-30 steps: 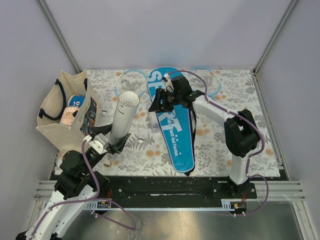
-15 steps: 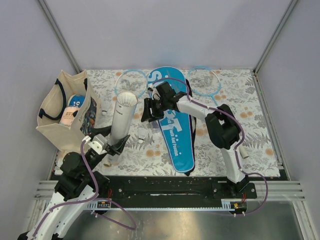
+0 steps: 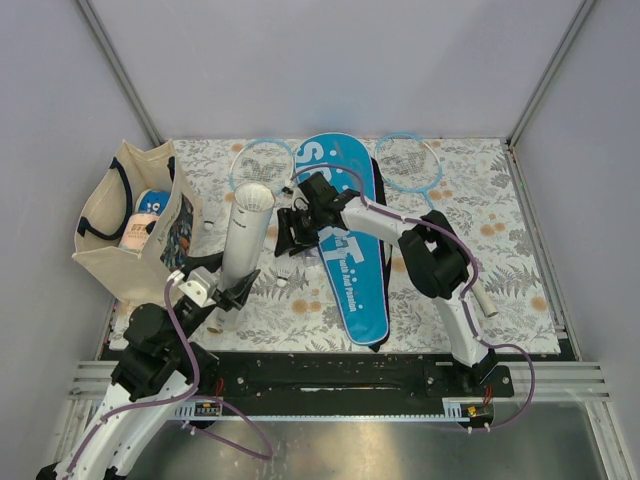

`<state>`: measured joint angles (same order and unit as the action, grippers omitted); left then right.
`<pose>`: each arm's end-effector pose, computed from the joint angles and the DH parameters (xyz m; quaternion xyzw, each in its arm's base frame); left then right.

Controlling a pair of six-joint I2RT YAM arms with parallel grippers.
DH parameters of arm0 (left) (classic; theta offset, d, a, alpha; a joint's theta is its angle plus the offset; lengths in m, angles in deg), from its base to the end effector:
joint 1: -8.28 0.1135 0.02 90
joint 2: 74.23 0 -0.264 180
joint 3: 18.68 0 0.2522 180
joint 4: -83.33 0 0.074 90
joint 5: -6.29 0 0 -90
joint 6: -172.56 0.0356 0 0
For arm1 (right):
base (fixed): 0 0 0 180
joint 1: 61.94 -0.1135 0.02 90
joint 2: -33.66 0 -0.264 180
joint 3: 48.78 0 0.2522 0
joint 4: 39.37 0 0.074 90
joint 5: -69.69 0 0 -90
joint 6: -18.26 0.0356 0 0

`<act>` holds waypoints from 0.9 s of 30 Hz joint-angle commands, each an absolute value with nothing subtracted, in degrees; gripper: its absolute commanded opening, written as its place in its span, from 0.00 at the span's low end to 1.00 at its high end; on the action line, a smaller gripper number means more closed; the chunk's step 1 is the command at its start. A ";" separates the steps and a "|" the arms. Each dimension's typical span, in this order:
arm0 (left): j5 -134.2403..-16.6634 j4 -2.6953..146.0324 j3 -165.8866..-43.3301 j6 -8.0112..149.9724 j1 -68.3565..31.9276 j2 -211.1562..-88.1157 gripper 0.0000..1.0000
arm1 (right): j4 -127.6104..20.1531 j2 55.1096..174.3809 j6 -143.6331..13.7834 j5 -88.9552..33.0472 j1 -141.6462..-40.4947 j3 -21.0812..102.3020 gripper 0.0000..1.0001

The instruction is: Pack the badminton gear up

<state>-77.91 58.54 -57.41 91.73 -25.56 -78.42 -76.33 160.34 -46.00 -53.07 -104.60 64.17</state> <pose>0.0580 -0.0432 0.2943 0.2719 0.5846 -0.1950 0.7391 0.3462 0.3452 0.1849 -0.2267 0.8797 0.4010 0.1176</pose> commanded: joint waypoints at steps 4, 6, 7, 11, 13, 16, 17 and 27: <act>-79.05 62.89 -57.49 91.53 -25.73 -77.83 0.39 | -76.86 161.20 -47.04 -57.66 -105.01 66.32 0.50; -79.14 62.97 -57.14 91.79 -25.73 -78.10 0.39 | -76.60 160.32 -46.96 -58.54 -104.92 65.62 0.38; -79.23 63.06 -56.70 92.14 -25.73 -78.36 0.39 | -76.34 159.71 -46.61 -58.81 -105.01 65.26 0.30; -79.23 62.10 -57.22 92.67 -25.64 -80.29 0.39 | -73.36 154.88 -45.03 -59.42 -104.92 61.41 0.01; -79.32 61.74 -57.31 92.58 -25.73 -80.64 0.39 | -72.30 151.98 -44.15 -60.04 -104.66 59.90 0.00; -79.67 60.69 -57.58 92.67 -25.64 -80.56 0.39 | -70.98 147.41 -42.04 -59.60 -103.96 58.23 0.00; -79.67 60.43 -57.58 92.58 -25.73 -80.38 0.39 | -70.89 145.83 -41.77 -59.08 -103.61 57.71 0.00; -78.18 60.51 -58.19 91.35 -25.73 -82.40 0.40 | -70.09 125.36 -38.08 -49.77 -95.97 49.36 0.00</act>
<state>-78.19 56.53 -56.60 91.95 -25.56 -80.78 -71.88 134.00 -39.69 -54.77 -99.72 51.82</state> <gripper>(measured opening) 0.664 0.015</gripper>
